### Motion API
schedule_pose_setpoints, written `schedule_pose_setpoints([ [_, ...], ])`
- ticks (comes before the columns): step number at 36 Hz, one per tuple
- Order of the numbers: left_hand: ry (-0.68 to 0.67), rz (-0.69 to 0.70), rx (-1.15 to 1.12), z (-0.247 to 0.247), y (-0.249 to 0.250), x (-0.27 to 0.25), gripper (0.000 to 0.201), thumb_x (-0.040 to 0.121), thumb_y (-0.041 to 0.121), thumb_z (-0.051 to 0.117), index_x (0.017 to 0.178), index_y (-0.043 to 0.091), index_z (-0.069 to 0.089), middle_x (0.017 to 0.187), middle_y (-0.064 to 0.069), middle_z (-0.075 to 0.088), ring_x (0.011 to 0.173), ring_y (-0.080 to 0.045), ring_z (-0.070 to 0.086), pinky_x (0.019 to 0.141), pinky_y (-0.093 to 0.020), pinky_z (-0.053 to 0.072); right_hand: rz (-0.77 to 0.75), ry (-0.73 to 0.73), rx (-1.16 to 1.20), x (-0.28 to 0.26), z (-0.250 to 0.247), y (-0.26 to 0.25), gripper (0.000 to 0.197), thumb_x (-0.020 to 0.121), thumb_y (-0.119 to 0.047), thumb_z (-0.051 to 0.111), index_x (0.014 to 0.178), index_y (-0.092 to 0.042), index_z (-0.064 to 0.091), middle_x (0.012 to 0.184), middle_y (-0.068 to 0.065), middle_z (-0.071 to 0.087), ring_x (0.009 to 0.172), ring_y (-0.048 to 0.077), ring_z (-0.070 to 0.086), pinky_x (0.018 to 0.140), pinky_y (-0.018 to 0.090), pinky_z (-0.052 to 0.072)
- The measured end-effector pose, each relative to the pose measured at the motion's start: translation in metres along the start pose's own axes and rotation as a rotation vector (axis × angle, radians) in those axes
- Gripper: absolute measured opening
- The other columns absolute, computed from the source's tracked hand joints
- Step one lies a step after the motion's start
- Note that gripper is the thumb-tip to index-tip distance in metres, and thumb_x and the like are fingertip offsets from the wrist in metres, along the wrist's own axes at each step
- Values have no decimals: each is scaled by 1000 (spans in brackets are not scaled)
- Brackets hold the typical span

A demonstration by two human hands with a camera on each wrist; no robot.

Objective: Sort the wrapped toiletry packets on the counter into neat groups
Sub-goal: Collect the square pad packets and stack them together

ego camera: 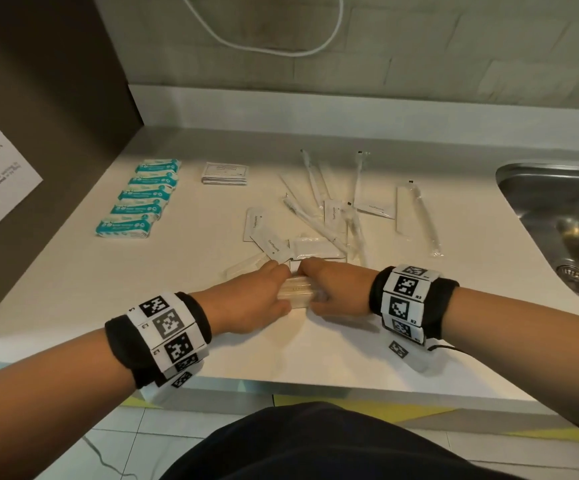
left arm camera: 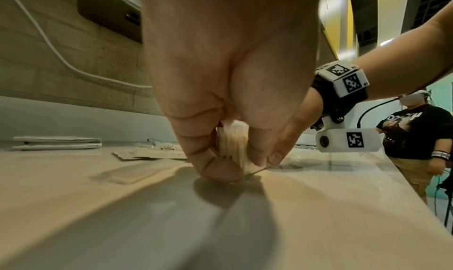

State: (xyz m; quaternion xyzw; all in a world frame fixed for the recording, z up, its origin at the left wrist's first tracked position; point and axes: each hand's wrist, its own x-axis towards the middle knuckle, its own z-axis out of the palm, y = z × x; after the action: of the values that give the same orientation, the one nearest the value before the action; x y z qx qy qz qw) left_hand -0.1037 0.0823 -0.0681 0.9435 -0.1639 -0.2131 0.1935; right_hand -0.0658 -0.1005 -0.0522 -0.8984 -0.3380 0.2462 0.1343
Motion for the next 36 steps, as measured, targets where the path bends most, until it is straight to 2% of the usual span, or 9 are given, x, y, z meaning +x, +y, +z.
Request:
schedule_pose_setpoints([
  [6,-33,11,-1,5,3,0,47,98,29,48,138,14,29,128,-5,34,76,-21,51,74,-33,43,-13,-7,-56,1,7,0,35,89,-19,58,115,-6,37,101,0,34,68,21,50,60,29,36],
  [10,-32,24,-26,3,0,-1,47,98,29,49,139,16,30,127,-3,35,82,-21,54,78,-36,46,-27,-2,-9,2,7,1,36,86,-19,60,112,-8,39,100,0,36,64,15,46,51,22,33],
  [12,-25,25,-58,0,-1,-1,46,97,29,51,138,18,32,122,2,39,90,-20,56,81,-34,47,-30,4,19,2,5,2,35,86,-20,60,113,-9,40,98,0,42,70,16,49,53,21,35],
  [17,24,13,-95,-10,-5,0,28,93,30,59,113,28,38,97,7,55,79,-10,56,63,-26,42,-1,-11,64,5,-6,3,37,83,-19,63,114,-13,43,99,4,59,83,21,57,68,31,49],
  [22,73,5,-142,-28,-11,1,33,80,33,75,99,29,49,88,10,59,72,-2,52,60,-19,38,6,-30,59,13,-24,1,42,81,-25,71,115,-16,48,99,-4,58,83,14,55,62,21,39],
  [26,136,-45,-269,-52,-21,0,32,71,31,85,92,30,60,75,14,59,60,0,50,54,-10,35,20,-21,87,22,-45,-3,40,80,-27,74,113,-20,53,85,-16,51,73,3,48,58,19,34],
  [31,138,-84,-391,-86,-35,-4,34,70,29,87,99,22,69,84,8,70,67,-2,61,58,-14,46,-18,-28,107,42,-76,-15,39,81,-23,74,115,-15,57,84,-14,52,71,-1,44,60,17,33],
  [34,190,-114,-464,-104,-47,-4,35,69,32,87,99,24,70,96,4,73,85,-13,69,74,-27,55,-16,-25,169,58,-95,-22,40,80,-21,75,116,-13,58,96,-5,60,76,3,50,65,15,39],
  [36,217,-136,-492,-115,-57,-2,36,70,35,86,101,25,71,99,4,73,93,-17,69,85,-34,55,3,-27,242,70,-105,-25,39,79,-19,76,113,-15,58,96,-6,62,78,3,54,64,12,41],
])
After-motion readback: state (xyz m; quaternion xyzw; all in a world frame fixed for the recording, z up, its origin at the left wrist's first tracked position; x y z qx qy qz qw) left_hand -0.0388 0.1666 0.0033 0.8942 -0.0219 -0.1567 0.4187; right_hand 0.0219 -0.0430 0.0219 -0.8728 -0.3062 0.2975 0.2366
